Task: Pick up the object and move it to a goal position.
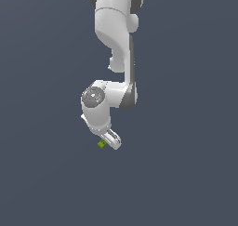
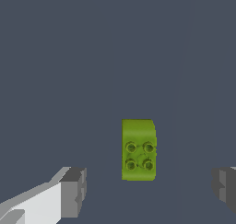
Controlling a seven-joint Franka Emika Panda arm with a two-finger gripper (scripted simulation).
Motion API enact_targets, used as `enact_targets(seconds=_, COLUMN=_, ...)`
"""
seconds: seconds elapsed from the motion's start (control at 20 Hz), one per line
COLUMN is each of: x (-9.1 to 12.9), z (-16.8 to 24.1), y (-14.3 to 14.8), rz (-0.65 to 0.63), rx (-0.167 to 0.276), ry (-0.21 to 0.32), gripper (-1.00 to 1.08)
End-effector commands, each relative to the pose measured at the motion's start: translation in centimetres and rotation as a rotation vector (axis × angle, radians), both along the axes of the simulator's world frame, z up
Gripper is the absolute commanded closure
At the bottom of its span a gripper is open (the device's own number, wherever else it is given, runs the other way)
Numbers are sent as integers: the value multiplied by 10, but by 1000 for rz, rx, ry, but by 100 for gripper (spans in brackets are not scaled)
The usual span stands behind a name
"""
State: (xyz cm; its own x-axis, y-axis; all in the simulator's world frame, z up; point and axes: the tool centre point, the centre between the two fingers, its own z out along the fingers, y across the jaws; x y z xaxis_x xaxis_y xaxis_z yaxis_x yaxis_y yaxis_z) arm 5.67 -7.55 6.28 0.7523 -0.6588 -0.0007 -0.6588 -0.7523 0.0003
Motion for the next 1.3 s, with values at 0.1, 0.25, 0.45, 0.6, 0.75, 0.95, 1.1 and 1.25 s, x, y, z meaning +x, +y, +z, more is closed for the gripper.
enact_targets(seconds=0.1, x=0, z=-6, y=0, rz=0, rx=0, ry=0, gripper=-92)
enact_targets(seconds=0.25, x=0, z=-18, y=0, rz=-2, rx=0, ry=0, gripper=-92)
enact_targets(seconds=0.45, x=-1, z=-39, y=0, rz=-4, rx=0, ry=-1, gripper=-92)
enact_targets(seconds=0.6, x=-1, z=-48, y=0, rz=-5, rx=0, ry=-1, gripper=-92)
enact_targets(seconds=0.75, x=0, z=-51, y=0, rz=-5, rx=0, ry=-1, gripper=-92)
enact_targets(seconds=0.95, x=0, z=-50, y=0, rz=-5, rx=0, ry=-1, gripper=108)
enact_targets(seconds=1.1, x=0, z=-50, y=0, rz=-5, rx=0, ry=-1, gripper=108)
enact_targets(seconds=1.25, x=0, z=-50, y=0, rz=-5, rx=0, ry=-1, gripper=108)
